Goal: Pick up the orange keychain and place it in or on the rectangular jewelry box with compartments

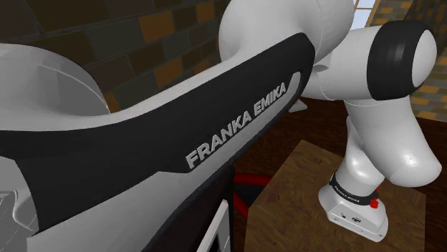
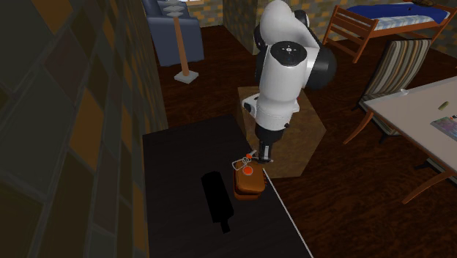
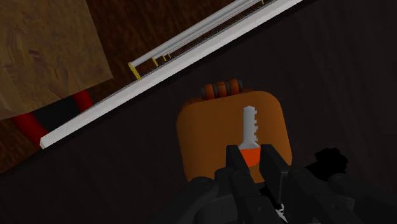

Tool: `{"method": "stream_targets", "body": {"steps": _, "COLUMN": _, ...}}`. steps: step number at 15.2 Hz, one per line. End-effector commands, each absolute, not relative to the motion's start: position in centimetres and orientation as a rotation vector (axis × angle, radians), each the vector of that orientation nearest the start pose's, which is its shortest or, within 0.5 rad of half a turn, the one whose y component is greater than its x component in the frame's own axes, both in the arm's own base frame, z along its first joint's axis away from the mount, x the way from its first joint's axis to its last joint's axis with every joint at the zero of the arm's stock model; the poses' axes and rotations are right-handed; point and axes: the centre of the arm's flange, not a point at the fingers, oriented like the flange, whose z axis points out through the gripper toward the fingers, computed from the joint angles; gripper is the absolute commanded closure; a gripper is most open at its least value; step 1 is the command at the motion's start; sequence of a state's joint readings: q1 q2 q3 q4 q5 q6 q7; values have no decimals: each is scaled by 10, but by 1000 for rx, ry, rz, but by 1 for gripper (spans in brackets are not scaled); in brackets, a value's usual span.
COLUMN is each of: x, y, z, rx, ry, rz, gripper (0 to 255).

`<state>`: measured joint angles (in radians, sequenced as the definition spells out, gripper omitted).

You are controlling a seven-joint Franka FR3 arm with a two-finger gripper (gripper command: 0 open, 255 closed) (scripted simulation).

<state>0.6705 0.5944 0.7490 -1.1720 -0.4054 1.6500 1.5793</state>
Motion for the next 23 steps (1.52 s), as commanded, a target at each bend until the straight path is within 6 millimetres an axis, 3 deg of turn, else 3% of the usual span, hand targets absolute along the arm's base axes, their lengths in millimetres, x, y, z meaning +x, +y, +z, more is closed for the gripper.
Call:
{"method": "stream_targets", "body": {"steps": 1, "x": 276, "y": 649, "z": 504, "rx": -3100, "ry": 358, "rz": -25, "gripper": 255}}
{"method": "stream_targets", "body": {"steps": 14, "x": 276, "y": 649, "z": 437, "rx": -3100, "ry": 358, "rz": -25, "gripper": 255}}
{"method": "stream_targets", "body": {"steps": 21, "x": 276, "y": 649, "z": 437, "rx": -3100, "ry": 358, "rz": -25, "gripper": 255}}
{"method": "stream_targets", "body": {"steps": 22, "x": 276, "y": 649, "z": 437, "rx": -3100, "ry": 358, "rz": -25, "gripper": 0}}
{"method": "stream_targets", "body": {"steps": 23, "x": 276, "y": 649, "z": 437, "rx": -3100, "ry": 358, "rz": -25, "gripper": 0}}
